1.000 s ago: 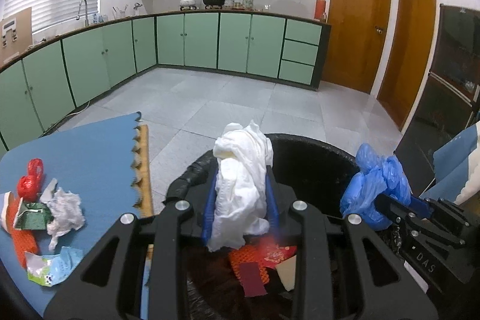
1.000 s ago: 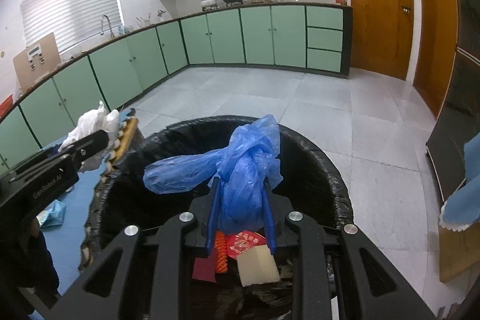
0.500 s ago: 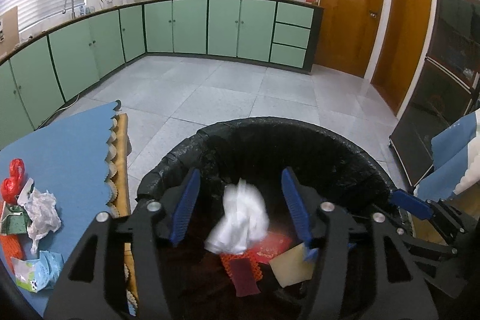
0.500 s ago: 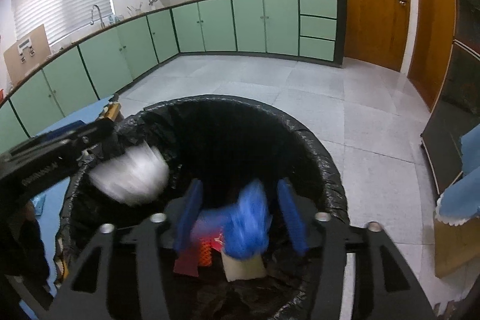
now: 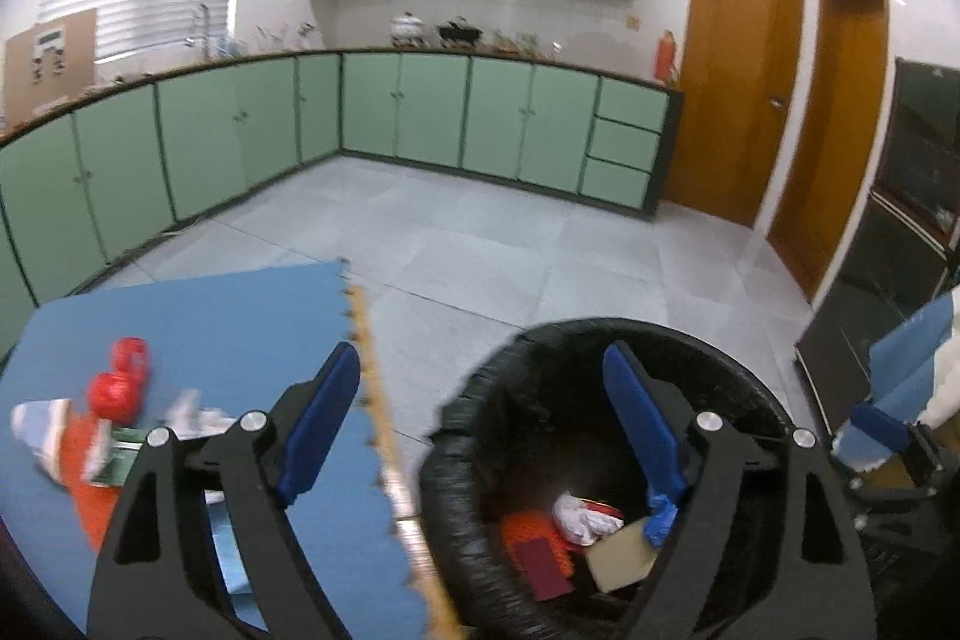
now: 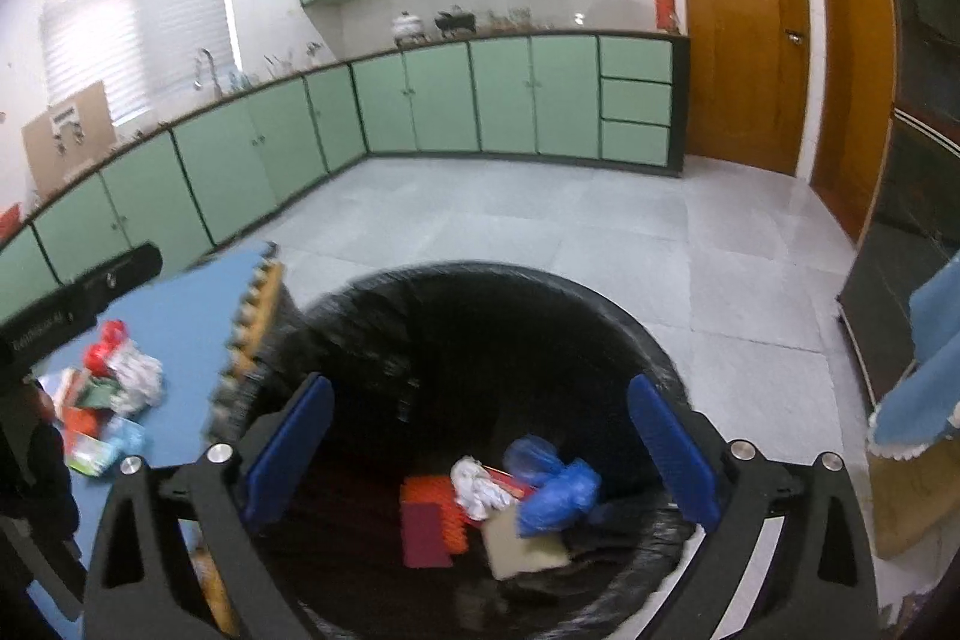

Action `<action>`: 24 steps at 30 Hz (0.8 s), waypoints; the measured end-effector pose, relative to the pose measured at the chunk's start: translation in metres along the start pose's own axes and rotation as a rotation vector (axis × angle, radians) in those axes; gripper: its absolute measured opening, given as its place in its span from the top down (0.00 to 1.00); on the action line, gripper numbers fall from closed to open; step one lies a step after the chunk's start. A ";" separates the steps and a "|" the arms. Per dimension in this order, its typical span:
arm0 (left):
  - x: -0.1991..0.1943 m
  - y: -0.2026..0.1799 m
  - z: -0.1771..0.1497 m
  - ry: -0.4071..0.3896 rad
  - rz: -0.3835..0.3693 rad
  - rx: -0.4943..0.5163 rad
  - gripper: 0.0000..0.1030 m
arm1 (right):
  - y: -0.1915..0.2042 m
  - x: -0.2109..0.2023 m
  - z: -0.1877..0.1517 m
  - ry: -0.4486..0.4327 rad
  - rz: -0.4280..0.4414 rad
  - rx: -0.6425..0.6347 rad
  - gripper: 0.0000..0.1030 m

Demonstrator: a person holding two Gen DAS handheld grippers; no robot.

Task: Collect trash
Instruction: 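Move both tools back from the bin toward the table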

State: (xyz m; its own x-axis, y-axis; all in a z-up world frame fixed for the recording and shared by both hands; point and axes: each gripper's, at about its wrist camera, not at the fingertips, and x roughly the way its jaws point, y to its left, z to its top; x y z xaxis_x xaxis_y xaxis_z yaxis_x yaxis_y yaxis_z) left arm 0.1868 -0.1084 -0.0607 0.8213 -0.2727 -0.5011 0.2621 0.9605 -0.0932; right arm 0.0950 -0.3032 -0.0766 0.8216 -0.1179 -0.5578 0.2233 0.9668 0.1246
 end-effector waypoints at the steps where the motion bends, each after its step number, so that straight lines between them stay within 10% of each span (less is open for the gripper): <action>1: -0.006 0.005 0.001 -0.008 0.013 0.000 0.21 | 0.007 -0.003 0.003 -0.009 0.011 -0.004 0.06; 24: -0.121 0.200 -0.046 -0.046 0.409 -0.064 0.21 | 0.214 0.009 -0.021 -0.021 0.258 -0.179 0.06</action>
State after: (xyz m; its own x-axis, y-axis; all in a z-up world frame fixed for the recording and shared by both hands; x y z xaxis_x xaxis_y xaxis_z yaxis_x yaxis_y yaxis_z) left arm 0.1161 0.1190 -0.0583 0.8732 0.1315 -0.4693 -0.1216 0.9912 0.0515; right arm 0.1395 -0.0927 -0.0719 0.8500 0.1334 -0.5096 -0.0879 0.9898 0.1125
